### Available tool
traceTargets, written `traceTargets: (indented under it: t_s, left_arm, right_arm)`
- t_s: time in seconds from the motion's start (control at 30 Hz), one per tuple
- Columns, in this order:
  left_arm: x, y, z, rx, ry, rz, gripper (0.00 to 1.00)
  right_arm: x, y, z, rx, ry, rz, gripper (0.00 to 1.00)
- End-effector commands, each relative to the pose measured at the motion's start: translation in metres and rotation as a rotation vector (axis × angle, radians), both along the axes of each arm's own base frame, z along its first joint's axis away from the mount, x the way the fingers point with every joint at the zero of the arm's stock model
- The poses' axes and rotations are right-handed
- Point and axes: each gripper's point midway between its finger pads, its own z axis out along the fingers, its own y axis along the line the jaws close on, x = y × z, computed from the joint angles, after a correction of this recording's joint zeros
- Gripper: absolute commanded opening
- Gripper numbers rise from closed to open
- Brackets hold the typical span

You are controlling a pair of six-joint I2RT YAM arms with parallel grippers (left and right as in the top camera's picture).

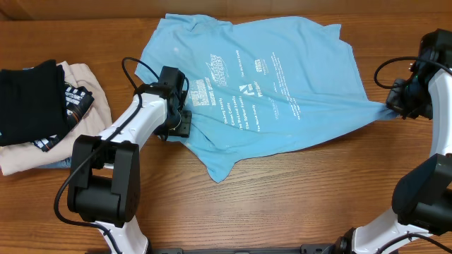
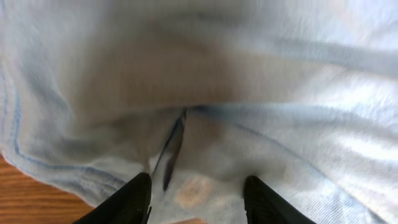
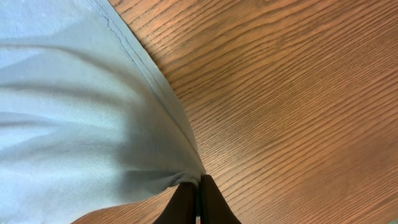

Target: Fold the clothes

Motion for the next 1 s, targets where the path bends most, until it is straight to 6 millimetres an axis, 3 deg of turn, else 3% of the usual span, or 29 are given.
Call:
traceTargets:
  t_s: [0.0,0.2,0.4,0.83,0.97]
  left_arm:
    - [-0.005,-0.012,-0.008,-0.054,0.028,-0.020,0.48]
    - [-0.015,-0.018,-0.025,-0.091,0.099,-0.022,0.44]
    - [-0.020,-0.019,-0.033,-0.093,0.138,-0.021,0.24]
    - [-0.002,-0.009,0.027,-0.024,0.088,-0.024,0.25]
    - [-0.002,-0.015,0.029,-0.054,0.095,-0.027,0.25]
  right_arm:
    - [0.001,-0.001,0.007,-0.008,-0.020,-0.002,0.04]
    - [0.000,-0.001,0.006,-0.008,-0.018,-0.002,0.04]
    - [0.000,-0.001,0.006,-0.008,-0.018,-0.002,0.04]
    - [0.000,-0.001,0.007,-0.008,-0.019,-0.002,0.04]
    - [0.000,-0.001,0.006,-0.007,-0.017,-0.002,0.04]
